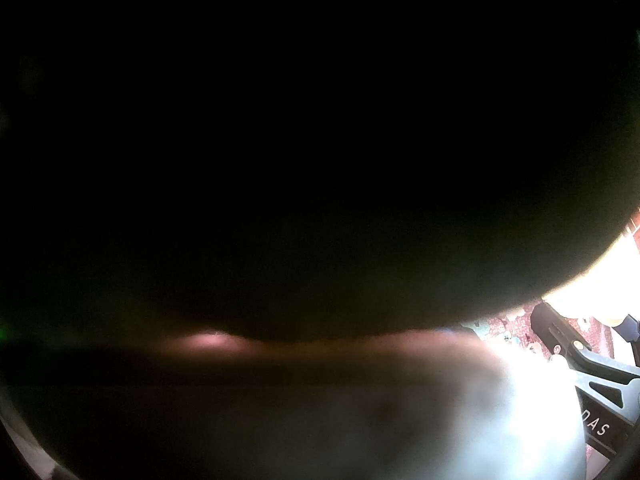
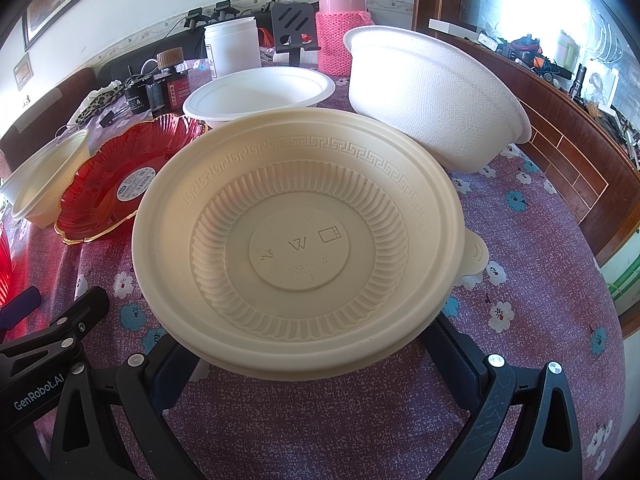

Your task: Organize plates and bowls

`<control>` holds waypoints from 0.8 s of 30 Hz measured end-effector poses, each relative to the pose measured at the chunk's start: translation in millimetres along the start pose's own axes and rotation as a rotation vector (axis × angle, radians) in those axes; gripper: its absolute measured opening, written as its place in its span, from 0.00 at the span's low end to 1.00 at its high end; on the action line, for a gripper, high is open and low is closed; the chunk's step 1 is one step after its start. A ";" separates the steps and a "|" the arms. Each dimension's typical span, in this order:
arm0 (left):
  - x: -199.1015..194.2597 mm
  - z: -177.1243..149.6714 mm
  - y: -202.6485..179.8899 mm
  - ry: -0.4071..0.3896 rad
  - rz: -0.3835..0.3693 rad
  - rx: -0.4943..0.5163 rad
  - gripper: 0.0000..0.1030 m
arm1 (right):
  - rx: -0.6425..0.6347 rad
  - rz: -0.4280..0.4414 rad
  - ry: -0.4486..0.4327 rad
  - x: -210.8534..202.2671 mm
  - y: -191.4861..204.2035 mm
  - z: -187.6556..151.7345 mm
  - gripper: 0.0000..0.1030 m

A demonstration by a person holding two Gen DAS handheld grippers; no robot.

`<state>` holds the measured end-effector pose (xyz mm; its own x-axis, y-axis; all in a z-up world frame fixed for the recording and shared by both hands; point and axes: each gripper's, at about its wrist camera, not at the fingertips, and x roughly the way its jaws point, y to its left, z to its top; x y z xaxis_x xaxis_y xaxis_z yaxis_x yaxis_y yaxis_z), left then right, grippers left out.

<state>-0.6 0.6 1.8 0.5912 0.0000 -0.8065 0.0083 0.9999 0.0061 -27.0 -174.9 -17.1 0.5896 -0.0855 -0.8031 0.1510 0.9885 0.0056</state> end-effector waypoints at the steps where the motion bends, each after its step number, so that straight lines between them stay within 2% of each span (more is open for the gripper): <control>1: -0.2 0.1 0.2 0.000 0.000 0.000 1.00 | 0.000 0.000 0.000 0.0 0.0 0.0 0.99; 24: -2.3 0.5 1.2 -0.002 0.000 0.000 1.00 | 0.000 0.000 0.000 0.1 -0.1 0.0 0.99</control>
<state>-1.5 1.8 4.0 0.5931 -0.0002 -0.8052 0.0082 0.9999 0.0058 -27.0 -174.9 -17.2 0.5894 -0.0856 -0.8033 0.1510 0.9885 0.0055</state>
